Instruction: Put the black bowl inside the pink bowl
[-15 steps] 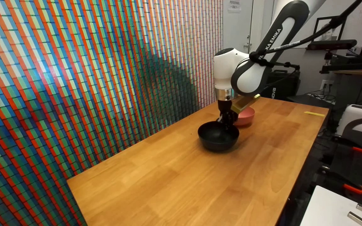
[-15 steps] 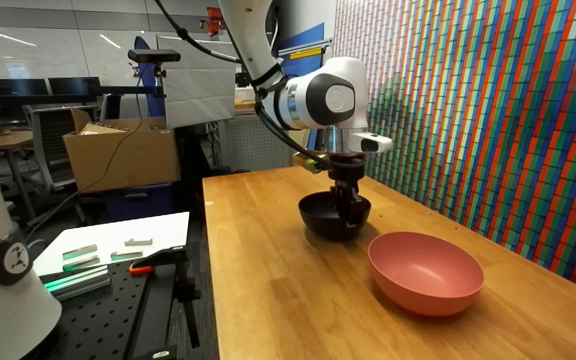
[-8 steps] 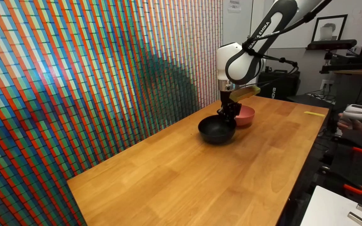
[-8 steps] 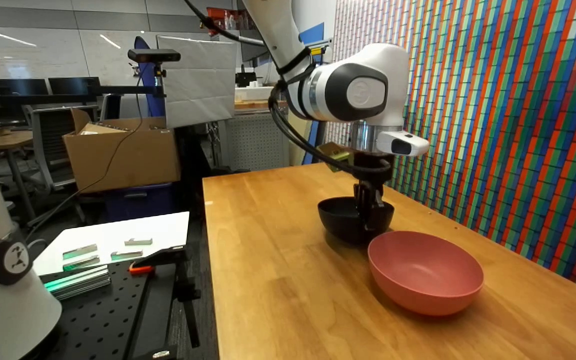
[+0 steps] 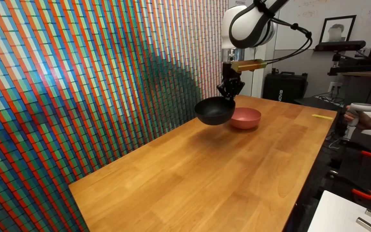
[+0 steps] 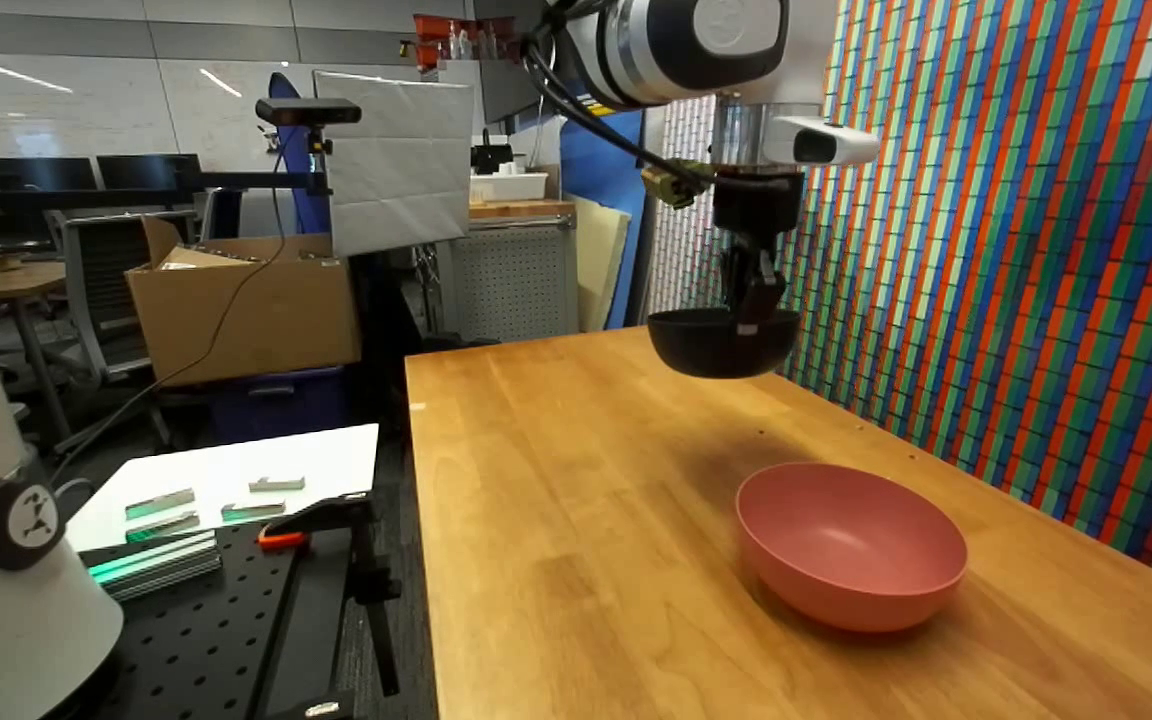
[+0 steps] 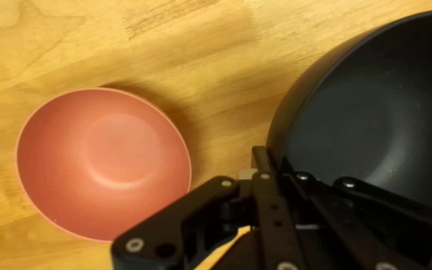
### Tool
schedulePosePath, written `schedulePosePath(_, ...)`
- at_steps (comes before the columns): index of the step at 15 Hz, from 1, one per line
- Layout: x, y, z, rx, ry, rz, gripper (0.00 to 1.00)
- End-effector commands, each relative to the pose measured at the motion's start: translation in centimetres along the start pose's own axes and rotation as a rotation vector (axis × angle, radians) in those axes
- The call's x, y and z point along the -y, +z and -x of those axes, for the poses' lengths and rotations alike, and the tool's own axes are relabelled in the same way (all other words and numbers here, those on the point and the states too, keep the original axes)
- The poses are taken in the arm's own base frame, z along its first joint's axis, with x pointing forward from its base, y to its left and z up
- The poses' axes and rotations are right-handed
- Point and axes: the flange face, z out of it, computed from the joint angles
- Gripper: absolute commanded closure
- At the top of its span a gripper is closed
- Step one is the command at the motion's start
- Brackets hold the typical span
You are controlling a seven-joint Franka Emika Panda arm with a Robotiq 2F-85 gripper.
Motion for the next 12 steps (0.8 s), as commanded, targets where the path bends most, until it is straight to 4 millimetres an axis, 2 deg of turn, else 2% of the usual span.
schedulePosePath(1,-2.0,-4.1,-0.9,-0.023,0.042,-0.03,0.99)
schedulePosePath(3,-4.3,-5.3,-1.8,-0.052,0.074,-0.021,0.99)
schedulePosePath(6,-8.7,-6.5,-3.2,-0.083,0.144,-0.003,0.99)
schedulePosePath(9,-12.9,-6.6,-3.7,-0.086,0.215,0.014,0.99)
schedulePosePath(12,-16.5,-5.5,-3.3,-0.067,0.26,0.044,0.99)
